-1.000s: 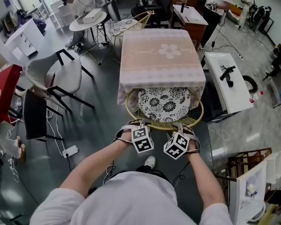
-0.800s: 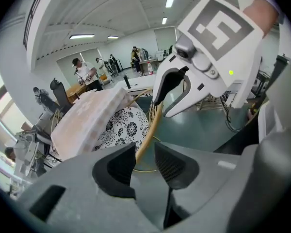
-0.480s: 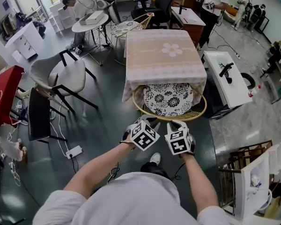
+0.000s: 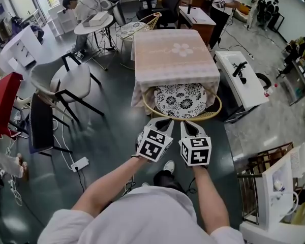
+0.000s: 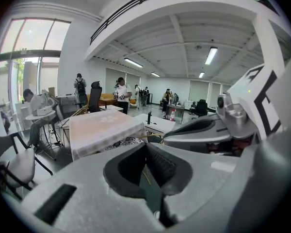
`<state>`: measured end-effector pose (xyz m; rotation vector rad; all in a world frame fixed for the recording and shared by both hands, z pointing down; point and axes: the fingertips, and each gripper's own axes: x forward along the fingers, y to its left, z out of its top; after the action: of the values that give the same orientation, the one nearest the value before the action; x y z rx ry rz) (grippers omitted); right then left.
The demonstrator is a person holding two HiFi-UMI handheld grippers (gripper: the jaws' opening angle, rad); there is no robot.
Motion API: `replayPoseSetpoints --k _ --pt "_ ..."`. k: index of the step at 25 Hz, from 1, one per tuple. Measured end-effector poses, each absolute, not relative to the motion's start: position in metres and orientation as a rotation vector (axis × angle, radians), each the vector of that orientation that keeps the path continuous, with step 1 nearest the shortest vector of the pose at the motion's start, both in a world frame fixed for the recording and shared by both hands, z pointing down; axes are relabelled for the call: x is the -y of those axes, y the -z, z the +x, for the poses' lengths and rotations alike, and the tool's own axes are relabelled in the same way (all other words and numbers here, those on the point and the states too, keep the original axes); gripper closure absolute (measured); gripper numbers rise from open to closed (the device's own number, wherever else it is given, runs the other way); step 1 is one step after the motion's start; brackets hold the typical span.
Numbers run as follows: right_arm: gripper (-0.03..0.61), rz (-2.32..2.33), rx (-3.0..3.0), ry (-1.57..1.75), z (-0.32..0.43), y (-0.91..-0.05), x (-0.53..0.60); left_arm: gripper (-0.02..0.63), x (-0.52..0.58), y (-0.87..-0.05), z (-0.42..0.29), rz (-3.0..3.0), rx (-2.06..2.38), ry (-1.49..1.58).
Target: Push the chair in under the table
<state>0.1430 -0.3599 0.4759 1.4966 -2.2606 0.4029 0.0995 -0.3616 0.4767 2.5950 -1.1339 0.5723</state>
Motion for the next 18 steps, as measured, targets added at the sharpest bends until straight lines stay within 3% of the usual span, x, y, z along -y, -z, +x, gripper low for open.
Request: replayPoseSetpoints --k 18 --pt "0.575 1.589 2.32 -0.404 0.13 -0.448 0.319 0.607 0.322 -0.456 0.096 2.575 1.123 -0.468"
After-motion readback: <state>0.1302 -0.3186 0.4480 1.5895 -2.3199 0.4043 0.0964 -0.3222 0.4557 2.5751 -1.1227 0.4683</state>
